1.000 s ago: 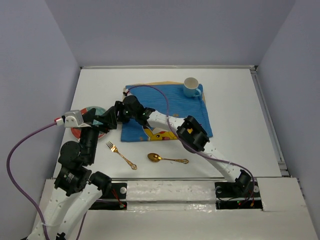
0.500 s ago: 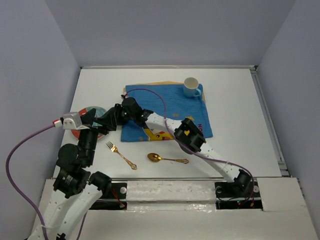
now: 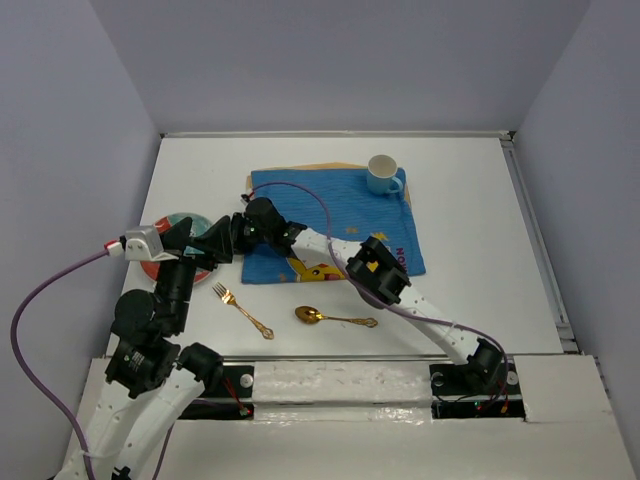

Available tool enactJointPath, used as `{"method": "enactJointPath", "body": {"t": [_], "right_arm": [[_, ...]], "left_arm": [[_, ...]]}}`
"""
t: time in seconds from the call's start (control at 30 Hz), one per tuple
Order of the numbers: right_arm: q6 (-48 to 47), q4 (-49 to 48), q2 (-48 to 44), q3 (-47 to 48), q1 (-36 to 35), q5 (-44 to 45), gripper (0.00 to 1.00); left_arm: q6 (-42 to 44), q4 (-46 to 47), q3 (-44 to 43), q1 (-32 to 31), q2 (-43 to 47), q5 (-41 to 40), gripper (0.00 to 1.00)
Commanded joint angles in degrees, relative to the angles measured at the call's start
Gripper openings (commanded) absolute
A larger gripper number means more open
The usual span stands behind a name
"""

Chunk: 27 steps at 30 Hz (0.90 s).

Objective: Set the dinner table for one person

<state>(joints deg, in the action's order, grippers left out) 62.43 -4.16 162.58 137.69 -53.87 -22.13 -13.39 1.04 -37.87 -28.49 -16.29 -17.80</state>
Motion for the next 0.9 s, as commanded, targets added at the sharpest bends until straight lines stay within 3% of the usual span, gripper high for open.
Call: {"method": "enactJointPath", "body": {"t": [0.0, 0.4, 0.67, 0.87], "right_arm": [[-0.6, -8.0, -3.2, -2.9, -0.4, -3.4, 0.0], [-2.3, -17.7, -12.9, -2.8, 1.2, -4.6, 0.0], [-5.7, -22.1, -29.8, -22.8, 3.0, 0.6, 0.0], [3.8, -39.1, -39.7, -43.0, 8.2, -2.1, 0.0]], "left_arm": [[0.4, 2.9, 0.4, -0.3, 0.9, 0.1, 0.99], [1.5, 2.5, -0.2, -0.3, 2.6, -3.4, 0.99], [1.5, 3.4, -1.7, 0.6, 6.5, -5.0, 0.99], [1.7, 3.6, 0.1, 0.6, 5.9, -5.3, 0.99]]}}
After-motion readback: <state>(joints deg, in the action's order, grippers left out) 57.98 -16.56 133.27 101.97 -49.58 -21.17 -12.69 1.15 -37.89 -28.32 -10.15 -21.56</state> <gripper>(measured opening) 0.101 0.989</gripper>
